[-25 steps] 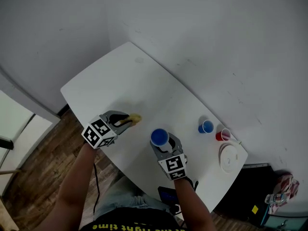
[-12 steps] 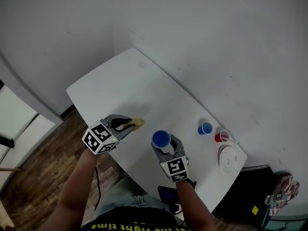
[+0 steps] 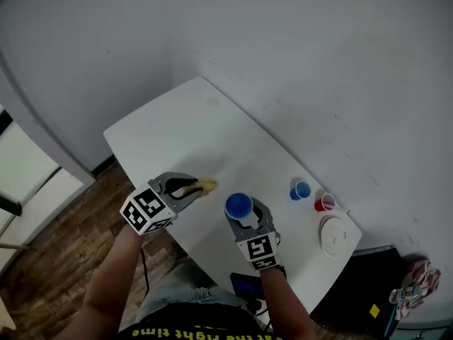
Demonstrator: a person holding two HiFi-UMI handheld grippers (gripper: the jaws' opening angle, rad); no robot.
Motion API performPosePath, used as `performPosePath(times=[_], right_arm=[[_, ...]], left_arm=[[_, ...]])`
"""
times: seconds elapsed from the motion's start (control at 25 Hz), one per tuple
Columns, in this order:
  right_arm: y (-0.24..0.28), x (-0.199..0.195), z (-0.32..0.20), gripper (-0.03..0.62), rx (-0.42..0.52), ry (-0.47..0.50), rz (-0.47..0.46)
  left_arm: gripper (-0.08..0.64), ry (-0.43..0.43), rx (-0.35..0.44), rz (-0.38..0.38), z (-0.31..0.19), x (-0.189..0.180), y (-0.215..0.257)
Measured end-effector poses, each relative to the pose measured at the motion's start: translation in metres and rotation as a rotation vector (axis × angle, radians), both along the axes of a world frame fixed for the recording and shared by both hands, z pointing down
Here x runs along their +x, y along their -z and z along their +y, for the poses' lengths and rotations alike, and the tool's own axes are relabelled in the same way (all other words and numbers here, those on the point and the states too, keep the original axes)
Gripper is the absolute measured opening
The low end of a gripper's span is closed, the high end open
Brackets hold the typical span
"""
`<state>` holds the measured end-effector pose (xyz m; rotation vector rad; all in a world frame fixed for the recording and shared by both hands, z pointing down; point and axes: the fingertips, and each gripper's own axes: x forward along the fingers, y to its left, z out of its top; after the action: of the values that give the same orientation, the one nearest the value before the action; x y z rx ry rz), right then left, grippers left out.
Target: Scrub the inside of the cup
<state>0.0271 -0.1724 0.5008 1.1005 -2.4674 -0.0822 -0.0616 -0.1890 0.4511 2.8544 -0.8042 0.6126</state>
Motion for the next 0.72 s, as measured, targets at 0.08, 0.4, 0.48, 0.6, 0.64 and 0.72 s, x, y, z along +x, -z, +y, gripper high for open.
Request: performPosePath(times=[0.08, 0.4, 0.48, 0.6, 0.64, 0.72], right_arm=[[0.003, 0.0, 0.002, 0.245, 0.008, 0.001, -0.004], [0.01, 0.005, 0.007, 0.245, 0.027, -0.015, 0.003], [0.009, 0.007, 0.005, 0.245, 0.03, -0.023, 0.02], [0.007, 0.013, 0.003, 0.245, 0.03, -0.044, 0.063], [0.007, 0.014, 0.002, 0.245, 0.031, -0.05, 0.077], [0.006, 0.016, 0.001, 0.245, 0.033, -0.055, 0.096]], left_arm=[[0.098, 0.001, 0.01, 0.005, 0.005, 0.001, 0.005], [0.098, 0.004, 0.041, -0.007, 0.019, 0.007, 0.017], [0.098, -0.008, 0.057, -0.033, 0.024, 0.01, 0.02], [0.098, -0.033, 0.087, -0.082, 0.029, 0.016, 0.024], [0.098, -0.04, 0.095, -0.097, 0.03, 0.018, 0.025], [0.098, -0.052, 0.104, -0.113, 0.033, 0.023, 0.027]])
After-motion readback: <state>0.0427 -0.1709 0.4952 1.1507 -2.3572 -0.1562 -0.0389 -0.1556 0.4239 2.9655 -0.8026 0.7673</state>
